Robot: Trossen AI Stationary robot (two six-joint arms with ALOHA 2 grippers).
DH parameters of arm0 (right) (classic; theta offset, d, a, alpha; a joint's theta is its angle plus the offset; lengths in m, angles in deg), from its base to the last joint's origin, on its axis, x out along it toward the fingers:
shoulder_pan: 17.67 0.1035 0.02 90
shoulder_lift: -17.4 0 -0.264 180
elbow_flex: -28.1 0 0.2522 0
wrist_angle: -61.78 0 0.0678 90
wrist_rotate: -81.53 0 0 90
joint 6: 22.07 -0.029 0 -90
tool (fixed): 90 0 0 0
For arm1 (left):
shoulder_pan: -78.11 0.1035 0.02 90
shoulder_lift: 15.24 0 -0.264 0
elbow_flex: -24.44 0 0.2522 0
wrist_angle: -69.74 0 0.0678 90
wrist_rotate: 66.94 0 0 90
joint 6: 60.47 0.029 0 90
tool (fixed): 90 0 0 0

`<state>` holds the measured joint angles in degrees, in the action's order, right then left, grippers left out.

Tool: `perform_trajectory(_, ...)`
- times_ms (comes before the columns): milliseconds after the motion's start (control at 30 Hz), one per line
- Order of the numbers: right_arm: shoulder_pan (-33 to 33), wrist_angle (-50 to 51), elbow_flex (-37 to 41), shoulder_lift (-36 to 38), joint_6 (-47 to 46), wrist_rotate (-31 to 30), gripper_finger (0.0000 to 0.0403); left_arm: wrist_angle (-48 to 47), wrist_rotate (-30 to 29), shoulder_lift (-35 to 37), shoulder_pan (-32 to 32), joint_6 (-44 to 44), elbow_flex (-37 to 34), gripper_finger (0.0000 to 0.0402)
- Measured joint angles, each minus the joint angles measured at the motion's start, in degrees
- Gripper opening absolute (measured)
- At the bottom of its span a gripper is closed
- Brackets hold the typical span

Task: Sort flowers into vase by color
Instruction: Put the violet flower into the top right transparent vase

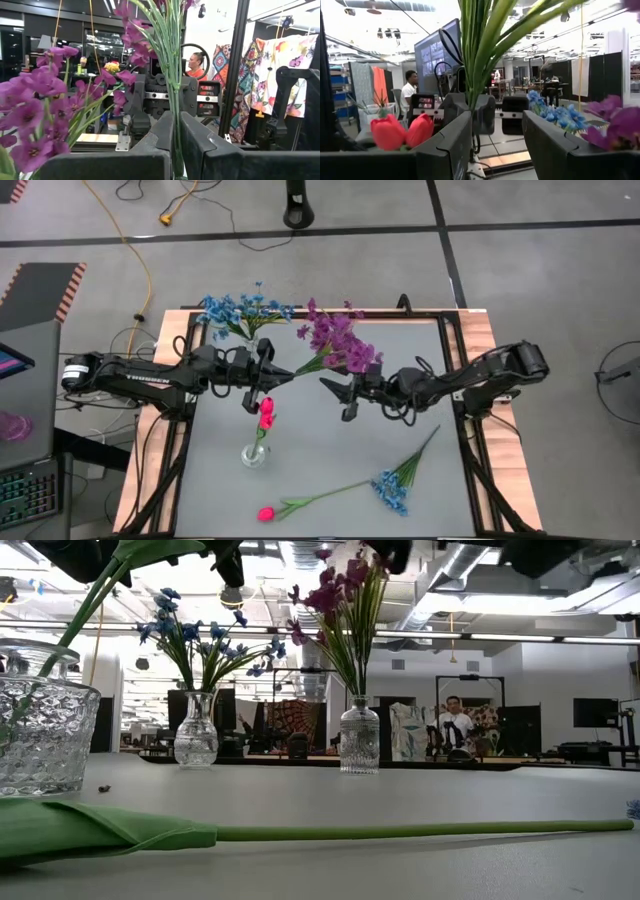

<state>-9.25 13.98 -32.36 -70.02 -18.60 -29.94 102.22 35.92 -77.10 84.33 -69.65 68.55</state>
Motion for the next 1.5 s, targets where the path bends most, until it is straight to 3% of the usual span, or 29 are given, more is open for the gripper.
perform_trajectory(333,-0.7,0.3,-6.0,-6.7,0.0,0.8,0.0203,-0.2,0.2,0.0,0.0,0.0,0.0,0.0006)
perform_trajectory(1133,-0.3,2.1,-8.2,-5.6,0.1,0.6,0.0203,-0.5,0.2,0.0,-1.7,0.0,0.0,0.0006)
perform_trajectory(1500,-0.3,1.9,-8.2,-5.6,0.0,3.6,0.0203,-3.5,-0.1,0.0,-1.7,0.0,0.0,0.0006)
